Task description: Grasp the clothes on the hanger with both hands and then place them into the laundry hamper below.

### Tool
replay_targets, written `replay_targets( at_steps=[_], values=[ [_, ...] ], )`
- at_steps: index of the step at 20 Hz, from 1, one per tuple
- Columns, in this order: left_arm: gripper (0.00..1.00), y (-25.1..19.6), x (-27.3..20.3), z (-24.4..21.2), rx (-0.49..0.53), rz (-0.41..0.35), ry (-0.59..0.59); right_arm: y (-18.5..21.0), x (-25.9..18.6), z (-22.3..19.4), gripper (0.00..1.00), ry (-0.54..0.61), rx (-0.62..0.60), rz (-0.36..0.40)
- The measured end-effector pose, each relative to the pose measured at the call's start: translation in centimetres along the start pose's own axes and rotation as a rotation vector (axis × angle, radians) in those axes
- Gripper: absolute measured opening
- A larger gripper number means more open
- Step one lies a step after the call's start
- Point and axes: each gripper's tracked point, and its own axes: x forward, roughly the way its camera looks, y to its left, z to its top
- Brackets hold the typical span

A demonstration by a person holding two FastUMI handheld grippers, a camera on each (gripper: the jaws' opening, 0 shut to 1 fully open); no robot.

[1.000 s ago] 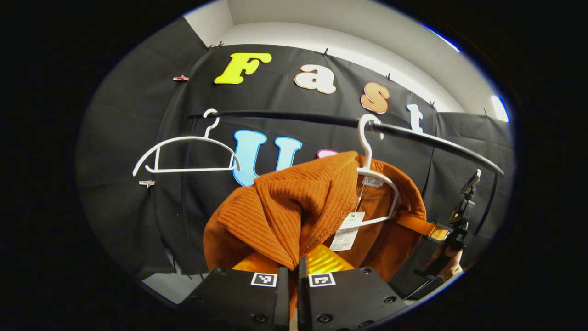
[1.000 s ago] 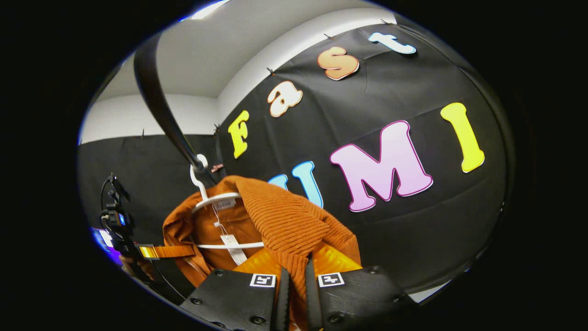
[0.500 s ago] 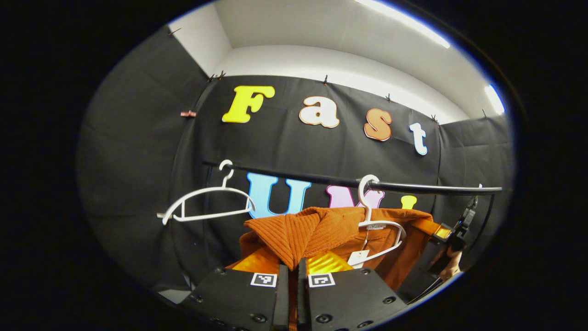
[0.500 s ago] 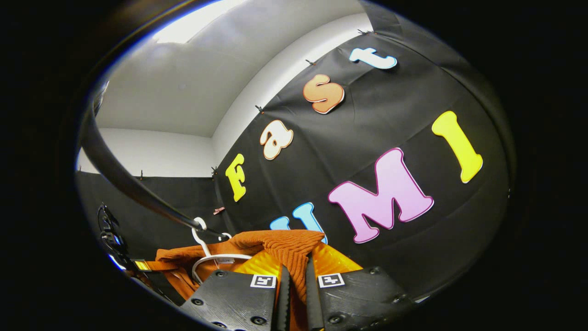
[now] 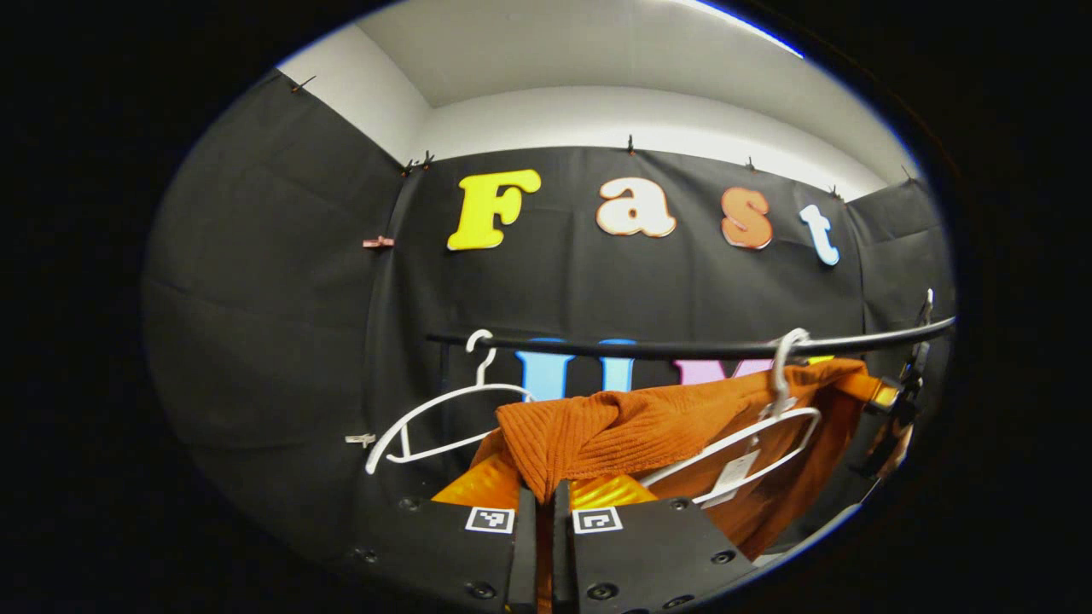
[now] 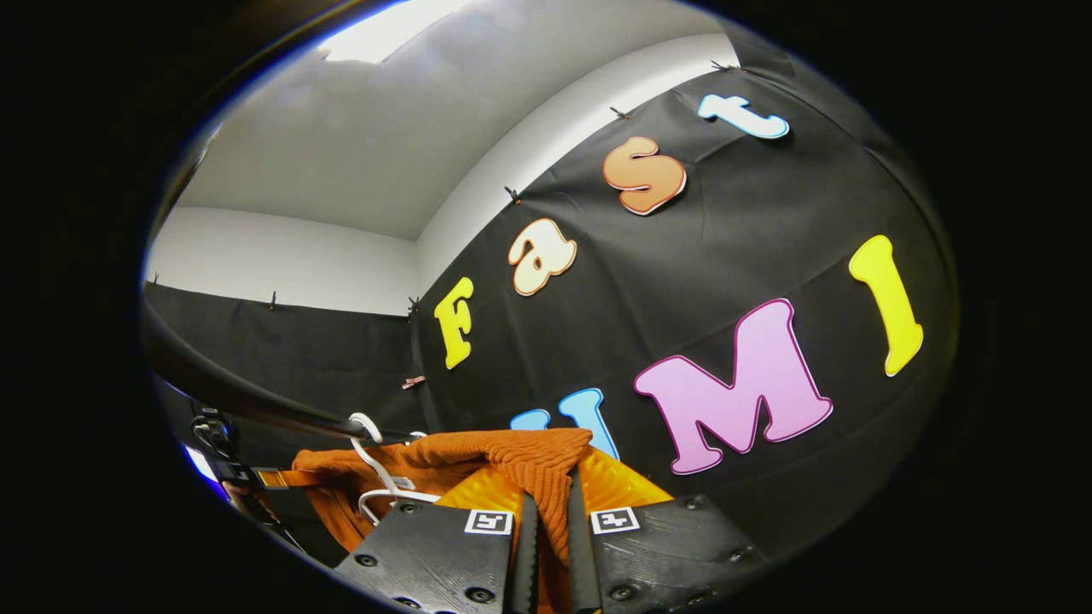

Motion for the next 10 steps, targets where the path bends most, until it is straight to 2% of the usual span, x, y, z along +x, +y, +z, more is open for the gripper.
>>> replay_targets(
  at_steps=[1, 3, 5, 6, 7, 8, 9, 10],
  values=[
    [0.11, 0.5, 0.7, -1.4, -0.016, 0.012, 0.034, -0.1, 0.4, -0.5, 0.14, 0.015, -0.032, -0.001],
    [0.11, 0.9, 1.8, -4.7, -0.054, 0.017, 0.101, -0.9, 0.9, -1.9, 0.14, 0.054, -0.08, -0.014],
    [0.11, 1.2, 2.9, -7.2, -0.09, 0.013, 0.141, -1.6, 1.2, -2.3, 0.23, 0.076, -0.079, -0.022],
    [0.11, 1.3, 3.4, -8.3, -0.11, 0.007, 0.164, -2.1, 1.3, -2.4, 0.19, 0.085, -0.078, -0.027],
    [0.11, 1.2, 3.9, -9.2, -0.124, -0.002, 0.186, -2.5, 1.3, -2.8, 0.23, 0.103, -0.079, -0.038],
    [0.11, 1.3, 4.2, -10.1, -0.126, -0.007, 0.205, -2.8, 1.2, -3.2, 0.18, 0.12, -0.082, -0.043],
    [0.11, 1.4, 4.4, -11.0, -0.125, -0.007, 0.221, -2.7, 1.2, -3.5, 0.23, 0.135, -0.091, -0.043],
    [0.11, 1.6, 4.4, -11.9, -0.124, -0.005, 0.232, -2.7, 1.1, -3.8, 0.19, 0.143, -0.101, -0.044]
  ],
)
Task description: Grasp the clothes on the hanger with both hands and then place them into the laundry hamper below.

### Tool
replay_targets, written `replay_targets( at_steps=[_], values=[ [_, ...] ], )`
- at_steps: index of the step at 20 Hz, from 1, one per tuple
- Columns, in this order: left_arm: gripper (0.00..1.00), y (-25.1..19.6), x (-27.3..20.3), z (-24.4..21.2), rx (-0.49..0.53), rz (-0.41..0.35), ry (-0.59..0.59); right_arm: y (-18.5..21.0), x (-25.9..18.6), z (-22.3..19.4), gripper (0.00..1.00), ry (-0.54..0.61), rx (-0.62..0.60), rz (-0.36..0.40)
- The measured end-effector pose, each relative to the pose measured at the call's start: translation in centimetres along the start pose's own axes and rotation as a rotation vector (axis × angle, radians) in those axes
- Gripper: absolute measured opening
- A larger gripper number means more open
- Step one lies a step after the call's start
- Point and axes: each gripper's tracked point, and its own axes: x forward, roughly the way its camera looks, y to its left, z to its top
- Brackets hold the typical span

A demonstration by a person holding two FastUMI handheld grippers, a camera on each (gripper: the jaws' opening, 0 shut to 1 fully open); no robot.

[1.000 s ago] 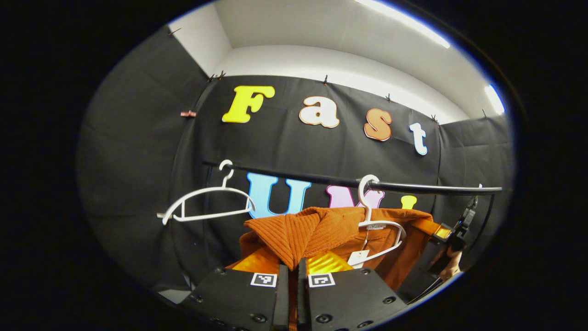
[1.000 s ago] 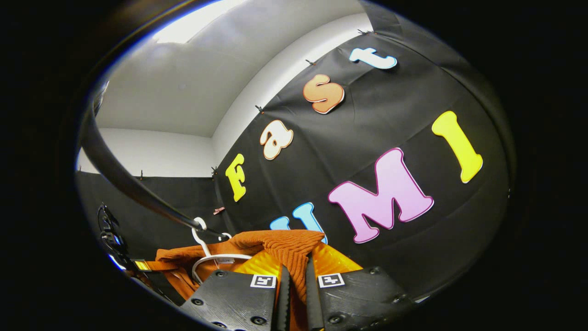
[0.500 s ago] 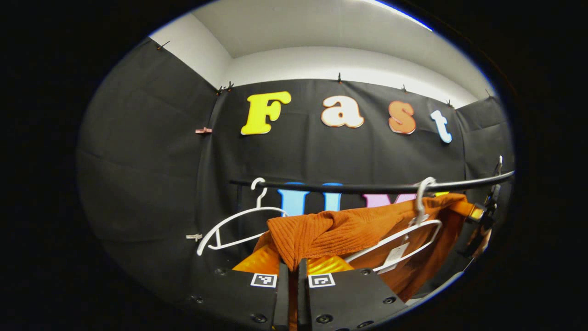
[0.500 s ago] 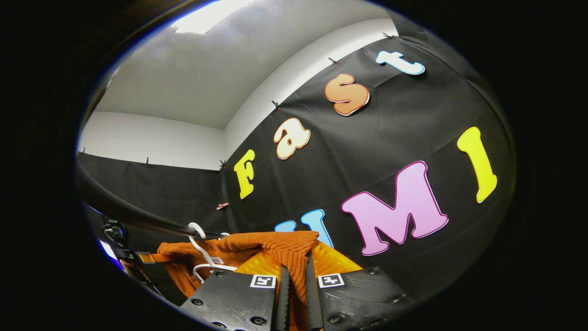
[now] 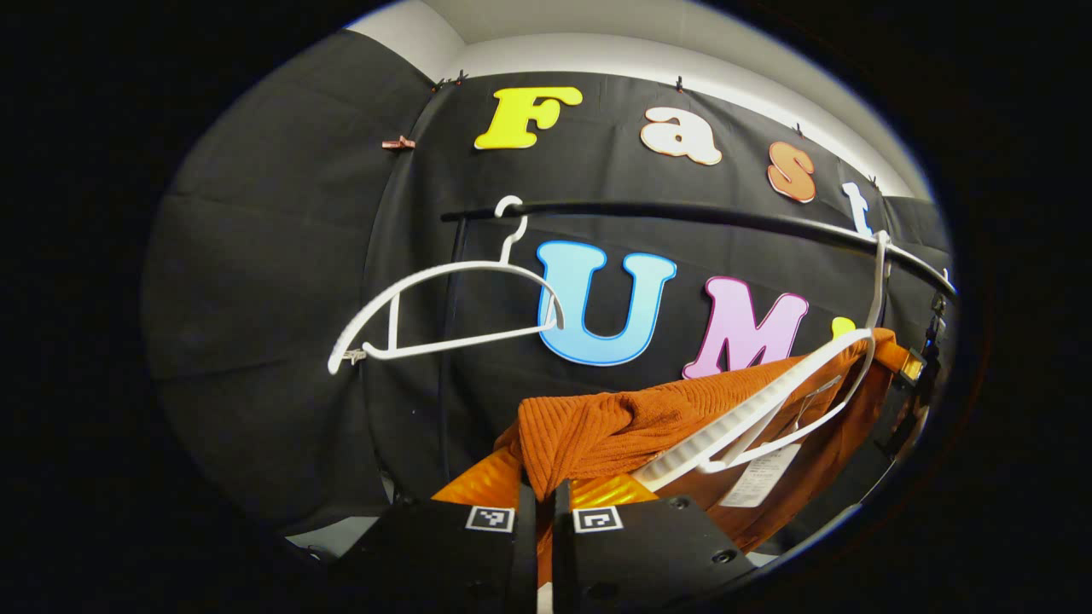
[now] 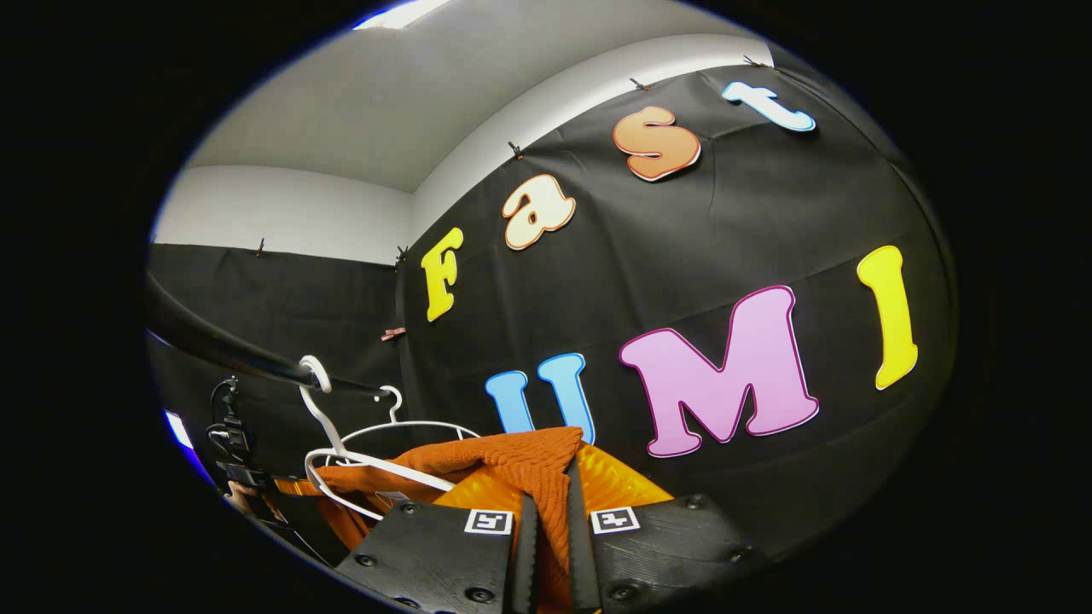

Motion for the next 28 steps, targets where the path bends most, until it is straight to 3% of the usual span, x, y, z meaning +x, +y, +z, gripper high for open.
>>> replay_targets(
  at_steps=[2, 3, 5, 6, 11, 16, 21, 25, 28],
  values=[
    [0.11, -0.5, 0.4, -1.9, -0.014, -0.011, 0.018, -0.7, 0.0, -0.7, 0.23, 0.015, -0.018, -0.026],
    [0.11, -1.0, 0.5, -3.0, -0.024, -0.022, 0.035, -1.5, -0.2, -1.3, 0.14, 0.025, -0.02, -0.048],
    [0.11, -2.4, 0.3, -5.9, -0.037, -0.043, 0.082, -3.4, -0.5, -2.8, 0.14, 0.053, -0.033, -0.104],
    [0.09, -3.1, 0.2, -7.4, -0.039, -0.052, 0.111, -4.2, -0.6, -3.5, 0.19, 0.07, -0.04, -0.131],
    [0.11, -5.9, -1.2, -12.1, -0.073, -0.099, 0.214, -7.6, -3.0, -8.6, 0.19, 0.192, -0.051, -0.253],
    [0.11, -6.3, -2.5, -15.0, -0.11, -0.099, 0.287, -7.5, -6.7, -14.4, 0.19, 0.346, -0.036, -0.294],
    [0.11, -8.9, -3.3, -16.6, -0.092, -0.164, 0.336, -1.2, -8.2, -17.5, 0.19, 0.454, 0.05, -0.194],
    [0.11, -11.2, -4.2, -15.6, -0.088, -0.219, 0.325, 4.5, -7.9, -16.7, 0.15, 0.446, 0.062, -0.089],
    [0.11, -12.9, -5.3, -14.2, -0.079, -0.263, 0.307, 8.2, -8.5, -16.4, 0.19, 0.461, 0.078, -0.003]
  ],
)
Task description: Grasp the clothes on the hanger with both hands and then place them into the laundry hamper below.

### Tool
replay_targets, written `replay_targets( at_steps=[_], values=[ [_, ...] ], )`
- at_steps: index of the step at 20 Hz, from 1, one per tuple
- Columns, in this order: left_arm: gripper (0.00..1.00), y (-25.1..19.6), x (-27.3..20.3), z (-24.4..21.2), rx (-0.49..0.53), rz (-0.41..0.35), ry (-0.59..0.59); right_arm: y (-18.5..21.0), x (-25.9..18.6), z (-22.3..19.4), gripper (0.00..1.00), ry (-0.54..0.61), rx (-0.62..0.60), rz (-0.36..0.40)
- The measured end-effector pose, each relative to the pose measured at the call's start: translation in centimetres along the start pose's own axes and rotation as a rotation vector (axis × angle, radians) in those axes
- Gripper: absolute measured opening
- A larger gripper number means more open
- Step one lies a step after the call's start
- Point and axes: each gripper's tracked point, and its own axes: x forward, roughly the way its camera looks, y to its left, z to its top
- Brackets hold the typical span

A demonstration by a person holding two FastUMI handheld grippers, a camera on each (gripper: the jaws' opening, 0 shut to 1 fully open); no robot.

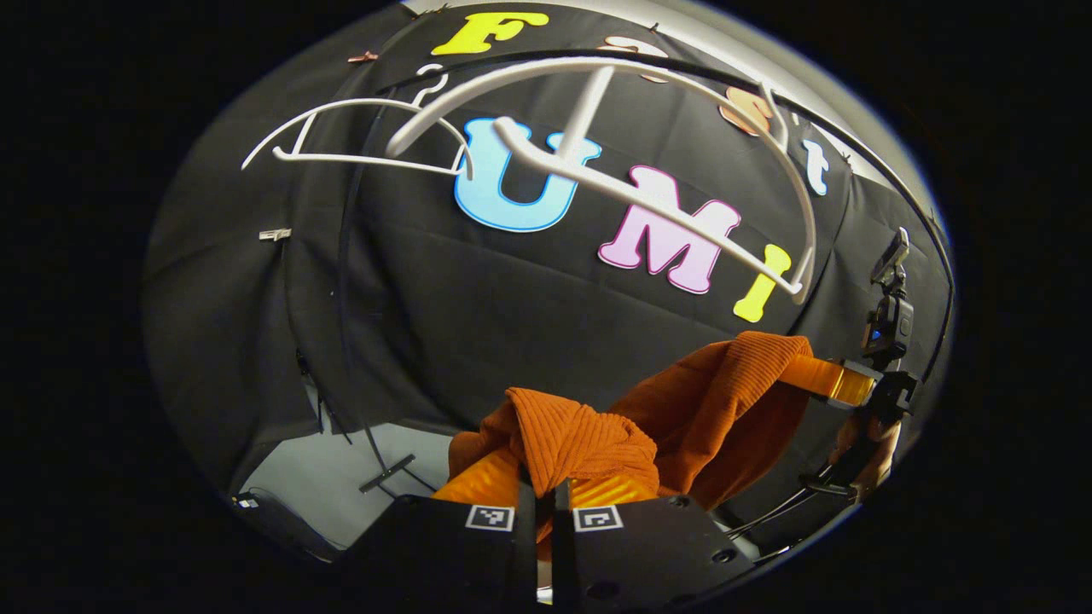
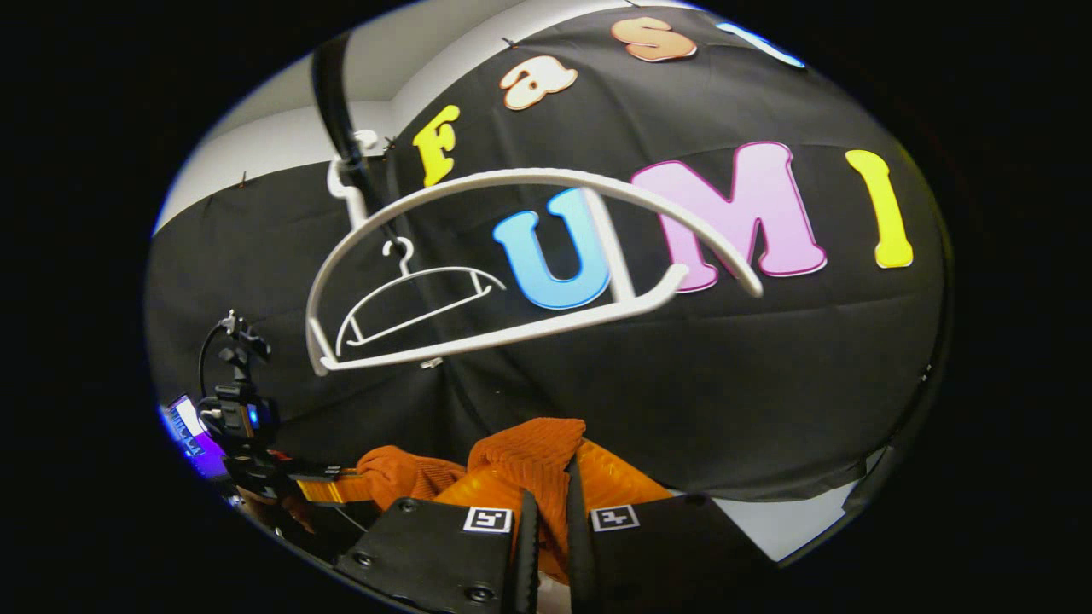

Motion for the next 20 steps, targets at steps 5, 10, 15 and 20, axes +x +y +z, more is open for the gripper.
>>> replay_targets(
  at_steps=[5, 10, 15, 20],
  values=[
    [0.11, -2.9, 0.3, 0.3, 0.017, -0.051, 0.0, 3.6, 0.6, -2.9, 0.19, 0.071, 0.039, 0.093],
    [0.11, -3.7, 2.0, -3.0, 0.054, -0.068, 0.088, 3.4, 1.4, -6.7, 0.19, 0.167, 0.065, 0.075],
    [0.11, -1.7, 3.8, -9.0, -0.003, -0.049, 0.272, 1.0, 1.4, -13.4, 0.19, 0.345, 0.131, -0.02],
    [0.12, -0.9, 3.8, -15.3, -0.031, -0.015, 0.462, -1.0, 0.0, -20.2, 0.19, 0.533, 0.158, -0.096]
  ],
)
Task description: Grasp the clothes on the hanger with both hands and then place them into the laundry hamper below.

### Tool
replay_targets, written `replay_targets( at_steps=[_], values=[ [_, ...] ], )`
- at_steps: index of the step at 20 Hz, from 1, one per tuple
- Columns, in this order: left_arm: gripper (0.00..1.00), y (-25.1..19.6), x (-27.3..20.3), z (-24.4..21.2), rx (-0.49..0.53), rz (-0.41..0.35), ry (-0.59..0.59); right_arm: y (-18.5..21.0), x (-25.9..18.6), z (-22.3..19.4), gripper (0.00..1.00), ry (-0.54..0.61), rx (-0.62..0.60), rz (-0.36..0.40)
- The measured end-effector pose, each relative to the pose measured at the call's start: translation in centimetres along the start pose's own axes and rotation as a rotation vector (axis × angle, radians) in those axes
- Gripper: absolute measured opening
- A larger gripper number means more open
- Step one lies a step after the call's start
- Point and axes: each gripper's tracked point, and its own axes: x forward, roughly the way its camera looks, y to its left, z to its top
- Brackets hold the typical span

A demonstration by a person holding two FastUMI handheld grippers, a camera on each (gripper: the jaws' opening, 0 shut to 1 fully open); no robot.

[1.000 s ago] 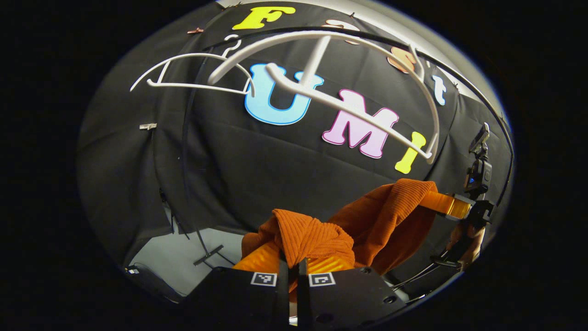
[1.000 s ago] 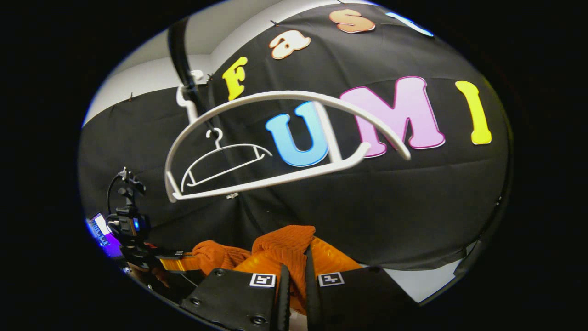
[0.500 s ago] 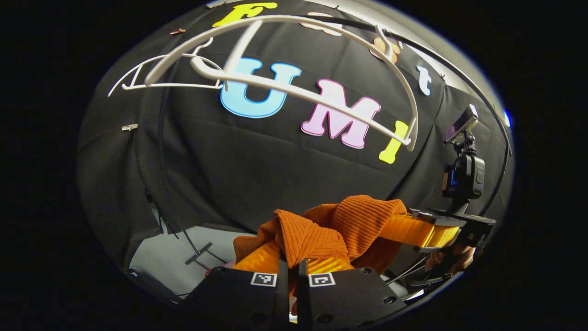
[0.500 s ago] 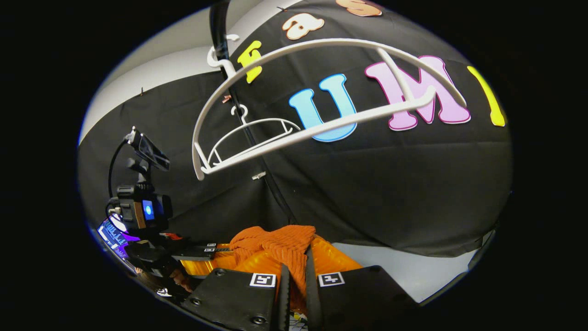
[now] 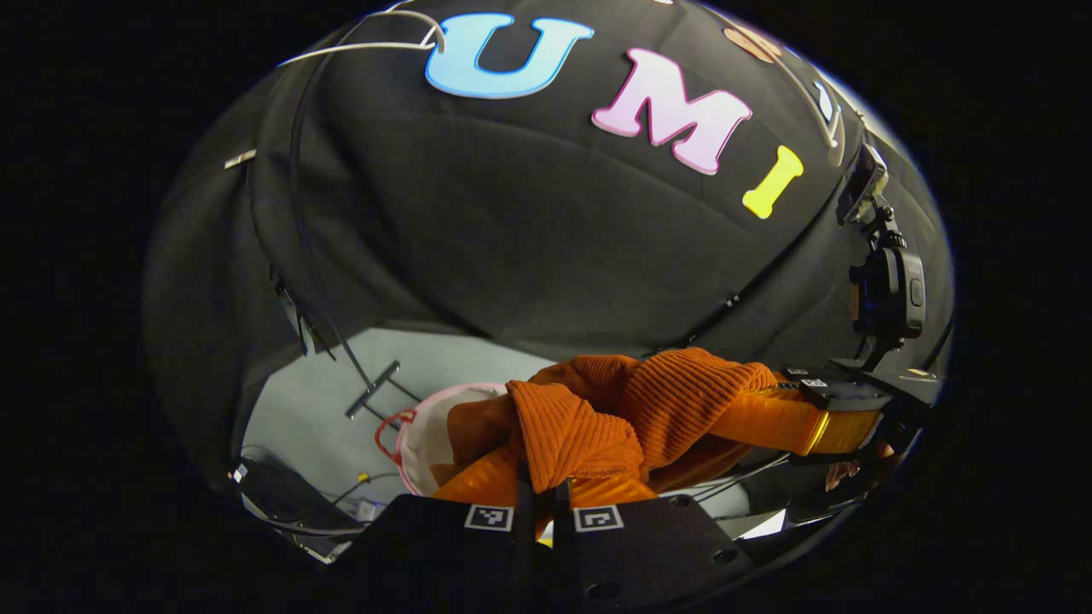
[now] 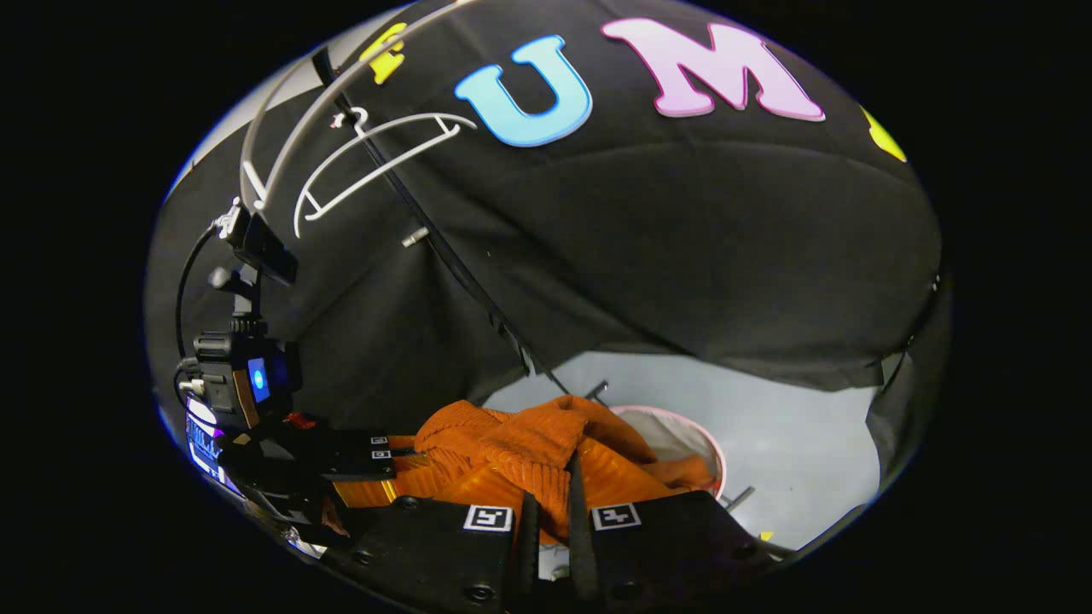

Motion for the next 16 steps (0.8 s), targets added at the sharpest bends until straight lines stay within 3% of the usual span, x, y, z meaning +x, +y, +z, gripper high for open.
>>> replay_targets(
  at_steps=[8, 11, 13, 15, 16],
  values=[
    [0.12, 0.9, 2.3, -2.2, -0.04, 0.008, 0.088, -2.8, 1.3, -3.4, 0.19, 0.106, 0.063, -0.064],
    [0.14, 1.4, 3.0, -3.4, -0.043, 0.01, 0.156, -5.4, 1.4, -4.1, 0.17, 0.132, 0.0, -0.158],
    [0.47, 3.2, 4.2, -4.4, 0.01, 0.066, 0.2, -6.2, 1.5, -3.9, 0.58, 0.136, -0.049, -0.193],
    [0.8, 3.6, 4.4, -4.8, 0.033, 0.113, 0.193, -5.3, 1.3, -3.3, 0.99, 0.132, -0.038, -0.167],
    [0.96, 3.3, 3.7, -4.5, 0.029, 0.105, 0.188, -5.3, 1.4, -3.2, 0.99, 0.129, -0.04, -0.163]
  ],
)
